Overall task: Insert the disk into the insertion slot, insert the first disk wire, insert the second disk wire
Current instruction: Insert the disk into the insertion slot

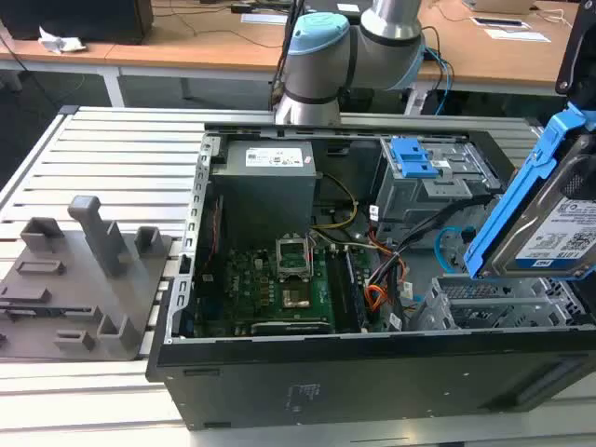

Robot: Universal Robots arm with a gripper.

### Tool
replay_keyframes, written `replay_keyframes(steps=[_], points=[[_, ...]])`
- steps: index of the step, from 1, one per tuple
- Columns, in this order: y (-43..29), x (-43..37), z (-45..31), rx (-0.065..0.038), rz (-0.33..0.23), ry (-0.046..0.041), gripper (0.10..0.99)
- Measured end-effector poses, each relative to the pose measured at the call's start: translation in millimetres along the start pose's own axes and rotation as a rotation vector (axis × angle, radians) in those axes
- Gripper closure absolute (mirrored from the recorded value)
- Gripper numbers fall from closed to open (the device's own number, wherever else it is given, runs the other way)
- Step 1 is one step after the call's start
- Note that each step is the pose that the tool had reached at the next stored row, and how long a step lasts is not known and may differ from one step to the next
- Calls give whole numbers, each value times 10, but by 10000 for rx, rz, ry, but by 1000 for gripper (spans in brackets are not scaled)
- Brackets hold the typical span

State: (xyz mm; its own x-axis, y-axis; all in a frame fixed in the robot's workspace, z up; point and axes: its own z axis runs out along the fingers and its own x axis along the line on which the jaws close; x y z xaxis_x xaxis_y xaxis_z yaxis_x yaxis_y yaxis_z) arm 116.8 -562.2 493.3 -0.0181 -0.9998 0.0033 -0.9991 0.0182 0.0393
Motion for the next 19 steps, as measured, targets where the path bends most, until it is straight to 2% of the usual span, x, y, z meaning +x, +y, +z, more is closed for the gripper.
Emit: replay_keyframes(steps=[2, 5, 9, 10, 12, 13, 19], points=[[-2, 0, 37, 0, 0, 0, 722], [-6, -1, 153, 0, 0, 1, 722], [-15, -4, 251, 0, 0, 1, 722], [-24, -14, 273, 0, -1, 2, 722], [-49, -110, 328, 0, -1, 4, 722], [-51, -128, 360, 0, -4, 3, 722], [-55, -150, 481, 0, -4, 3, 722]])
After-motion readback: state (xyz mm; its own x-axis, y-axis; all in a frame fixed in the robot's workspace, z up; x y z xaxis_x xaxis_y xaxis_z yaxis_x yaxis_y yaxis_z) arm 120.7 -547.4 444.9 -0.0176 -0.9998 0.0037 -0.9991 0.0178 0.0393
